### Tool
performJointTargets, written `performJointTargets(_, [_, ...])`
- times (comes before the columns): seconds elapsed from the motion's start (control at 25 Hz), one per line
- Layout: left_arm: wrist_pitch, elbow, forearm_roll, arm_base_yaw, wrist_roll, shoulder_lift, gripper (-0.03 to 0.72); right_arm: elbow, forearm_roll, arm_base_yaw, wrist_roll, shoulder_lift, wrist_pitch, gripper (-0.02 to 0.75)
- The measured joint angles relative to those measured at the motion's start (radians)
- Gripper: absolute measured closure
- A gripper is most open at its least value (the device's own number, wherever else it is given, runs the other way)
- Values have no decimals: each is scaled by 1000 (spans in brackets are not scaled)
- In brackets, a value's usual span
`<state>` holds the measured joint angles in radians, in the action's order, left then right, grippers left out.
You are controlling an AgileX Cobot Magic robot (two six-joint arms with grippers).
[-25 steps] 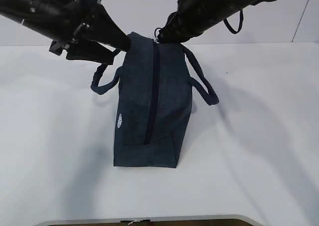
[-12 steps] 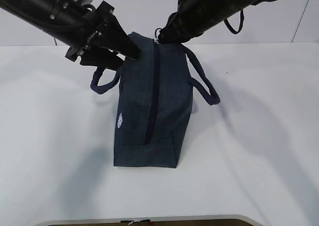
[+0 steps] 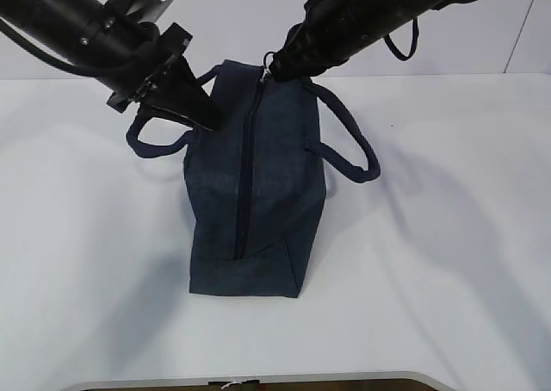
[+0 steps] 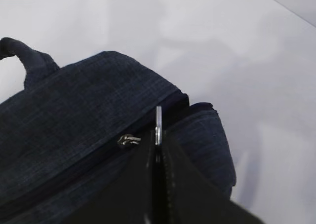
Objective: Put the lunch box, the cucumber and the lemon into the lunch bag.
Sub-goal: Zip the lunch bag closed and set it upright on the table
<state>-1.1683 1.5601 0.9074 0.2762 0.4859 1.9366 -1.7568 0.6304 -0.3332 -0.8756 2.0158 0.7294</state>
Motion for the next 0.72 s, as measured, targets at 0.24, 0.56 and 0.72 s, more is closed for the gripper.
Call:
performJointTargets(0.24, [-4,0,-59,0,14,0,699,-34,0,0,0,0,19,733])
performJointTargets(0.56, [-4,1,-90,8,16,0,700,-79,-11,0,0,0,19,733])
performJointTargets(0.72, [3,2,-108,39,16,0,700,-81,-33,0,0,6,-9,733])
